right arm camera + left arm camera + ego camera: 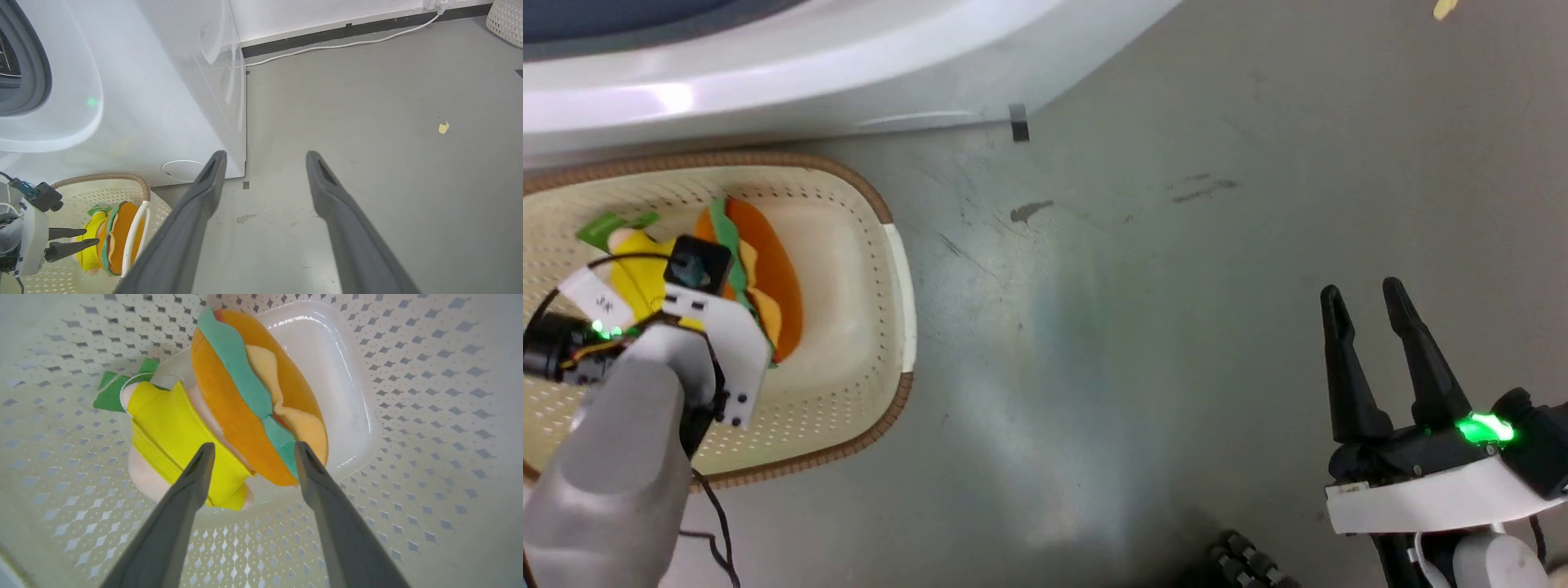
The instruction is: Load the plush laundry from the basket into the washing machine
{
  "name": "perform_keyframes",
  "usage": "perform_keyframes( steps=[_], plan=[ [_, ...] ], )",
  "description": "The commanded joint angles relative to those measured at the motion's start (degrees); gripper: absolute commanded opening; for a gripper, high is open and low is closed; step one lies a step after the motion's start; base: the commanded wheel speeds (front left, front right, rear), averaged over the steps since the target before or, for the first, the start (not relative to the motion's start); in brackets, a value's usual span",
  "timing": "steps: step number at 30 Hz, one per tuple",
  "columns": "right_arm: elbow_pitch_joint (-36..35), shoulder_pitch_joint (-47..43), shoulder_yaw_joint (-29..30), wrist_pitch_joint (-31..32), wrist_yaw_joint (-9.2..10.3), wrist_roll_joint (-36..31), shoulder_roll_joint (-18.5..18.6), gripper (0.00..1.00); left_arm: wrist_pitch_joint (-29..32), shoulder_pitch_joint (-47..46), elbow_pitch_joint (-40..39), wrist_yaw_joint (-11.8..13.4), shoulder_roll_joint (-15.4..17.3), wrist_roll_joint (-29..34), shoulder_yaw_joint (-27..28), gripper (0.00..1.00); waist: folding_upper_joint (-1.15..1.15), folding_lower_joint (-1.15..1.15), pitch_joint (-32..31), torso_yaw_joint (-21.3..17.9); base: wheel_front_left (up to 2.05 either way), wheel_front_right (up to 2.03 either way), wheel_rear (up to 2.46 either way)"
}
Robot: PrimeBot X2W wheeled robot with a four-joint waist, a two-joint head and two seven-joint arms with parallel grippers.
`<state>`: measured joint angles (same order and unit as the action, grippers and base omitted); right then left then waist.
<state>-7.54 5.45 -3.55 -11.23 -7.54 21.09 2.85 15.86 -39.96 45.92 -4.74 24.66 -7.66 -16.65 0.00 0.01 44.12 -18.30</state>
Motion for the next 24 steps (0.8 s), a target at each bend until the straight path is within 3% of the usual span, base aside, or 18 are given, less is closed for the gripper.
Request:
perform_keyframes(
  steps=[1, 10, 11, 12, 14, 15, 24],
  plan=[
    [-0.6, 1.3, -0.2, -0.6, 0.04, 1.0, 0.0, 1.00, 0.7, -2.5, 1.6, -0.3, 1.0, 0.1, -1.2, 1.00, 0.00, -0.01, 1.6, -0.8, 0.00, 0.00, 0.00],
    [-1.5, 1.9, -1.2, -1.7, 0.05, 3.3, 0.0, 1.00, 1.4, -8.0, 6.8, -1.0, 2.7, -1.0, -3.6, 1.00, 0.00, -0.01, 6.4, -2.1, 0.00, 0.00, 0.00],
    [-1.5, 2.1, -1.4, -1.8, 0.05, 3.5, 0.0, 1.00, 1.5, -8.5, 7.5, -1.0, 2.9, -1.2, -3.8, 0.88, 0.00, -0.01, 6.9, -2.3, 0.00, 0.00, 0.00],
    [-1.5, 2.1, -1.4, -1.8, 0.05, 3.5, 0.0, 1.00, 1.5, -8.5, 7.5, -1.0, 2.9, -1.2, -3.8, 0.88, 0.00, -0.01, 6.9, -2.3, 0.00, 0.00, 0.00],
    [-1.6, 2.5, -1.5, -2.0, 0.05, 4.0, 0.0, 1.00, 1.5, -9.4, 8.9, -1.0, 3.2, -2.3, -3.5, 0.44, 0.00, -0.01, 7.8, -2.6, 0.00, 0.00, 0.00],
    [-1.6, 2.6, -1.5, -2.2, 0.05, 4.3, 0.0, 1.00, 1.7, -9.7, 9.6, -1.0, 3.2, -2.8, -3.5, 0.00, 0.00, -0.01, 8.2, -2.7, 0.00, 0.00, 0.00],
    [-1.7, 5.4, -2.0, -3.2, 0.05, 5.0, 0.0, 1.00, -2.4, -12.7, 14.8, -1.5, 5.9, -5.2, -4.6, 0.00, 0.00, -0.01, 10.4, -5.0, 0.00, 0.00, 0.00]
  ],
)
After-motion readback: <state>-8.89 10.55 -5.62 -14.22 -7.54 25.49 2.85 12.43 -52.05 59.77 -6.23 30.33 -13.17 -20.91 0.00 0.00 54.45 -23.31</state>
